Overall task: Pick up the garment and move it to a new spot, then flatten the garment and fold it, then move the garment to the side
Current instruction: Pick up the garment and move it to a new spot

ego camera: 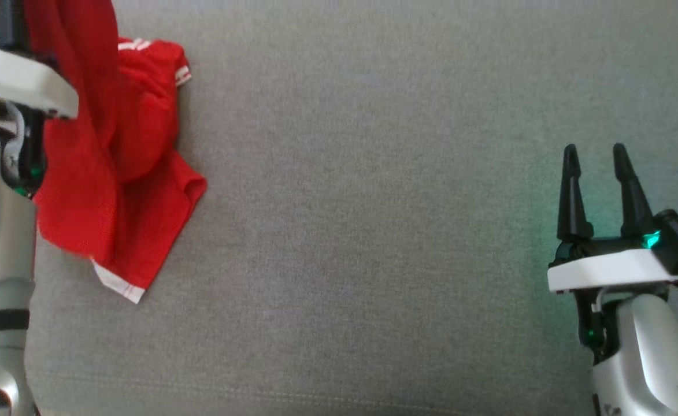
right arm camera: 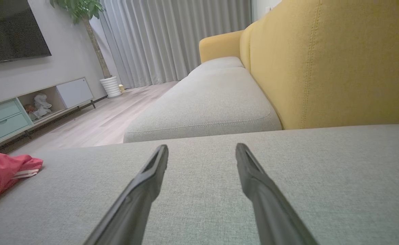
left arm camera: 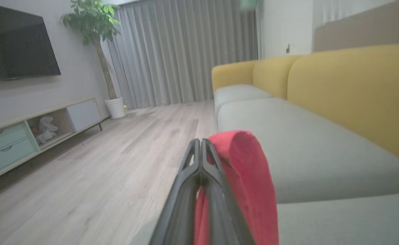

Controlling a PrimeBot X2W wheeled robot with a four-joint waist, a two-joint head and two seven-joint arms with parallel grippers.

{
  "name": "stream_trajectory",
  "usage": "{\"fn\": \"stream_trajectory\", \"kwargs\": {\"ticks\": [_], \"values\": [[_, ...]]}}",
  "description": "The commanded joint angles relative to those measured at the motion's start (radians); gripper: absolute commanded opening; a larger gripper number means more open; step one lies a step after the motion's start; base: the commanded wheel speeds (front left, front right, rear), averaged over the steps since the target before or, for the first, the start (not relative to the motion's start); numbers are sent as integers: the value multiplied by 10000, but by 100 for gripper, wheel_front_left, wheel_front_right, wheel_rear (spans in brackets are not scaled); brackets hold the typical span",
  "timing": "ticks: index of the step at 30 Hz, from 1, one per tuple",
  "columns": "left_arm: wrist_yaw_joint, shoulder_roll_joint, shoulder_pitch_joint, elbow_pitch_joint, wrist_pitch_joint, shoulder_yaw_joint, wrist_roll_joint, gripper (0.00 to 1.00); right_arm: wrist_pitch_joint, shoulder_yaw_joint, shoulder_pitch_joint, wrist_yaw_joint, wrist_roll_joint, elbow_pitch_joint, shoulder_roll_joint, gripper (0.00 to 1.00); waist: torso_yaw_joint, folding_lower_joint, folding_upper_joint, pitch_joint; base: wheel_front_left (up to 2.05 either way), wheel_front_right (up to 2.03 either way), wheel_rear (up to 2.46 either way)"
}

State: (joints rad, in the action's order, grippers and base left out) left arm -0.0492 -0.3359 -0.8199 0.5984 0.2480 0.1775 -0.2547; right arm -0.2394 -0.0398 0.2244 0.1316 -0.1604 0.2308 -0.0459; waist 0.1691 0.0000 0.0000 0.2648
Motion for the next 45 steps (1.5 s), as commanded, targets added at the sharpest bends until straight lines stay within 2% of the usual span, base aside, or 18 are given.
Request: {"fn": "stream_trajectory", "kwargs": {"ticks": [1, 8, 15, 21, 27, 33, 40, 41, 42, 45], "values": [[98, -420, -91, -834, 94, -452, -76, 0, -131, 298, -3, -9, -102, -189, -43, 100, -30, 0, 0, -411, 0, 0, 0], [243, -122, 505, -3461, 116, -658, -350, 0, -204, 476, -93, -9, -411, 169, -43, 100, -362, 0, 0, -1277, 0, 0, 0], [181, 295, 161, -4544, -435, -70, -337, 0, -219, 610, -3, -9, -515, 175, -43, 100, -804, 0, 0, -1539, 0, 0, 0], [234, 1021, -746, -4896, -918, 560, -327, 0, -221, 413, 204, -9, -575, -196, -43, 100, -1569, 0, 0, -1460, 0, 0, 0], [156, 1770, -1766, -4621, -1079, 1461, 5, 0, -222, -120, 410, -9, -436, -688, -43, 100, -2569, 0, 0, -1165, 0, 0, 0], [331, 2541, -2665, -3500, -869, 2210, 168, 0, -223, -337, 741, -9, -693, -997, -43, 100, -3665, 0, 0, -843, 0, 0, 0], [594, 2841, -3498, -1809, -362, 2974, -516, 0, -223, 90, 953, -9, -1153, -1047, -43, 100, -4637, 0, 0, -421, 0, 0, 0], [580, 2846, -3567, -1526, -332, 3147, -721, 4, -223, 131, 943, -9, -1206, -1034, -43, 100, -4698, 0, 0, -404, 0, 0, 0], [556, 2849, -3612, -1202, -379, 3381, -925, 100, -223, 170, 922, -9, -1245, -1009, -43, 100, -4732, 0, 0, -399, 0, 0, 0], [410, 2852, -3749, -416, -373, 3817, -1547, 100, -223, 310, 869, -9, -1309, -944, -43, 100, -4760, 0, 0, -395, 0, 0, 0]]}}
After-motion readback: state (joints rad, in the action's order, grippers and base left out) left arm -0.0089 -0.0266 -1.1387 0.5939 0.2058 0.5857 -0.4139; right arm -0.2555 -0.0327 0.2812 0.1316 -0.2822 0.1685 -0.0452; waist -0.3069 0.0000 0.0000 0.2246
